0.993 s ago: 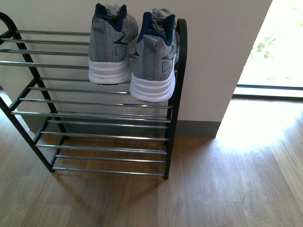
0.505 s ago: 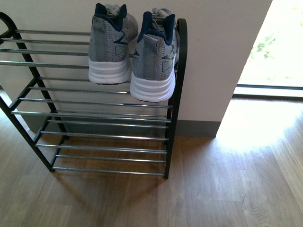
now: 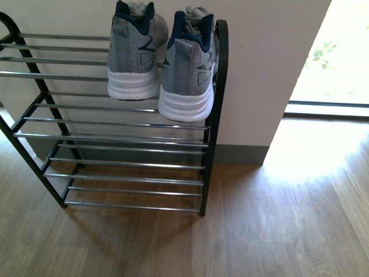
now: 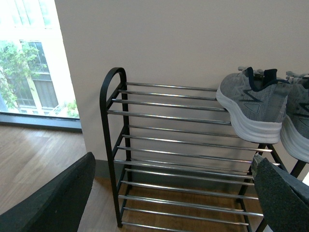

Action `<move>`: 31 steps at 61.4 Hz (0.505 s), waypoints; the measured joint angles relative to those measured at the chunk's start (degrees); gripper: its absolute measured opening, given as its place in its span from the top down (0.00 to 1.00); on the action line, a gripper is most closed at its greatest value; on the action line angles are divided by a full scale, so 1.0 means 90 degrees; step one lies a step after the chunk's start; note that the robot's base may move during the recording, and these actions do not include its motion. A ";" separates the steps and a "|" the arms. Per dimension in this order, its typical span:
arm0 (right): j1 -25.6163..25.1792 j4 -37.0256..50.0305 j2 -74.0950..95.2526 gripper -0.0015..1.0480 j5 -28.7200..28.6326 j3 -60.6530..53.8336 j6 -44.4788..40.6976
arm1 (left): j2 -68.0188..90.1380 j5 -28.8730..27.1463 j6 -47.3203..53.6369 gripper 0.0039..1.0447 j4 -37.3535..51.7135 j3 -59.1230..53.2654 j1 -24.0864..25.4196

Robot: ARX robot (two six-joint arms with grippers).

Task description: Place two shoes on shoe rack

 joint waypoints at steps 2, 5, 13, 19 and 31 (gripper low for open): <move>0.0000 0.0000 0.0000 0.09 0.0000 0.0000 0.0000 | 0.0000 -0.0002 0.0000 0.09 0.0000 0.0000 0.0000; 0.0000 0.0000 0.0002 0.09 0.0002 0.0000 0.0000 | 0.0000 0.0000 0.0002 0.09 0.0000 0.0000 0.0000; 0.0000 0.0000 0.0002 0.09 0.0012 0.0000 0.0000 | 0.0000 0.0002 0.0005 0.09 0.0000 0.0000 0.0000; 0.0000 0.0000 0.0002 0.09 0.0010 0.0000 0.0000 | 0.0000 0.0002 0.0005 0.09 0.0000 0.0000 0.0000; 0.0000 0.0000 0.0000 0.09 0.0002 0.0000 0.0000 | 0.0000 0.0002 0.0007 0.09 0.0000 0.0000 0.0000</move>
